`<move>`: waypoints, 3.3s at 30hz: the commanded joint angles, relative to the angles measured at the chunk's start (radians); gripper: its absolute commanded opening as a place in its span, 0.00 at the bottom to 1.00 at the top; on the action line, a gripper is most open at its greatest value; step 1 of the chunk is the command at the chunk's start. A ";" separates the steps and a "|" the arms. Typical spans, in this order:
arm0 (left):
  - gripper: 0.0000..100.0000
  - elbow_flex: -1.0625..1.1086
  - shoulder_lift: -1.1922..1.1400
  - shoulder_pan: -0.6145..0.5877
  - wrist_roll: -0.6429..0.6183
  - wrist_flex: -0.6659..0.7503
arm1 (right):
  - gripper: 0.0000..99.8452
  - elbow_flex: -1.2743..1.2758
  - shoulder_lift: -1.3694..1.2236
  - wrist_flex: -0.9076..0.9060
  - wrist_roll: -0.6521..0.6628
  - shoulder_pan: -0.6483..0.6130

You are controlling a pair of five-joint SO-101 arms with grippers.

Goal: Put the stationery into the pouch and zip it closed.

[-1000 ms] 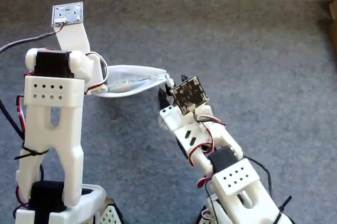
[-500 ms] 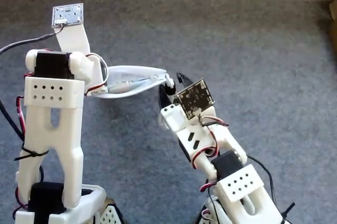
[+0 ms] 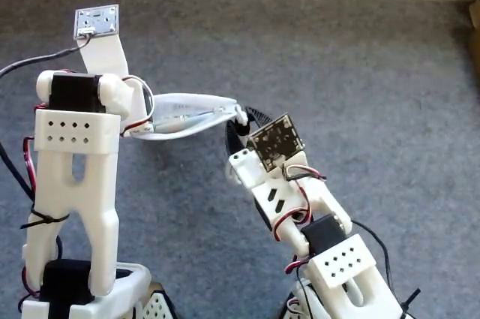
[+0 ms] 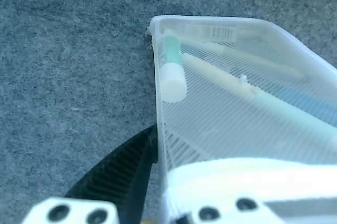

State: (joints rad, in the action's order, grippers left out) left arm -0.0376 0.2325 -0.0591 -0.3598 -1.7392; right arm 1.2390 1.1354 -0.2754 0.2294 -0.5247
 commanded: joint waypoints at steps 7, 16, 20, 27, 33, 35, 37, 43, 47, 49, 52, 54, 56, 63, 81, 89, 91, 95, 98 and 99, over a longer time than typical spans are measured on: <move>0.01 0.022 -0.015 0.004 0.006 0.008 | 0.01 -0.058 0.058 -0.116 0.048 0.012; 0.01 0.022 -0.016 0.004 0.006 0.017 | 0.01 -0.189 0.188 -0.403 0.049 -0.008; 0.01 0.021 -0.016 0.002 0.006 0.023 | 0.01 -0.191 0.196 -0.524 0.061 -0.059; 0.14 0.013 -0.007 0.008 0.094 0.031 | 0.01 -0.191 0.196 -0.730 0.112 -0.096; 0.20 -0.041 -0.005 0.065 0.245 0.032 | 0.01 -0.188 0.245 -0.857 0.115 -0.099; 0.20 -0.082 -0.005 0.113 0.270 0.029 | 0.01 -0.188 0.309 -0.874 0.117 -0.099; 0.20 -0.116 -0.005 0.160 0.290 0.031 | 0.01 -0.183 0.383 -0.883 0.117 -0.099; 0.20 -0.193 -0.016 0.329 0.361 0.035 | 0.01 -0.097 0.556 -0.911 0.120 -0.099; 0.20 -0.203 -0.016 0.440 0.488 0.037 | 0.01 -0.047 0.627 -0.912 0.172 -0.099; 0.20 -0.203 -0.016 0.484 0.540 0.038 | 0.01 -0.033 0.653 -0.912 0.178 -0.099; 0.22 -0.197 -0.018 0.526 0.577 0.071 | 0.01 -0.033 0.680 -0.944 0.180 -0.099; 0.26 -0.197 -0.018 0.532 0.578 0.087 | 0.01 -0.033 0.694 -0.961 0.181 -0.099; 0.30 -0.197 -0.018 0.527 0.578 0.114 | 0.01 -0.033 0.699 -0.977 0.181 -0.099; 0.26 -0.205 -0.007 0.447 0.580 0.210 | 0.01 -0.033 0.699 -0.972 0.201 -0.099; 0.07 -0.374 -0.015 0.364 0.790 0.221 | 0.01 -0.030 0.697 -0.881 0.129 -0.168; 0.07 -0.412 -0.018 0.412 0.862 0.219 | 0.01 -0.012 0.700 -0.880 0.101 -0.176; 0.07 -0.404 -0.018 0.440 0.862 0.219 | 0.01 -0.018 0.700 -0.883 0.103 -0.174; 0.15 -0.366 -0.019 0.507 0.858 0.229 | 0.01 -0.021 0.700 -0.918 0.103 -0.168; 0.18 -0.352 -0.019 0.541 0.836 0.245 | 0.01 -0.022 0.700 -0.952 0.103 -0.131; 0.18 -0.349 -0.019 0.549 0.819 0.269 | 0.01 -0.024 0.702 -0.955 0.104 -0.114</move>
State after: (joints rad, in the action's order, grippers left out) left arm -0.3844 0.2079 0.4350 0.4979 -1.5275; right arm 1.2405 1.8274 -1.2129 0.3383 -0.6797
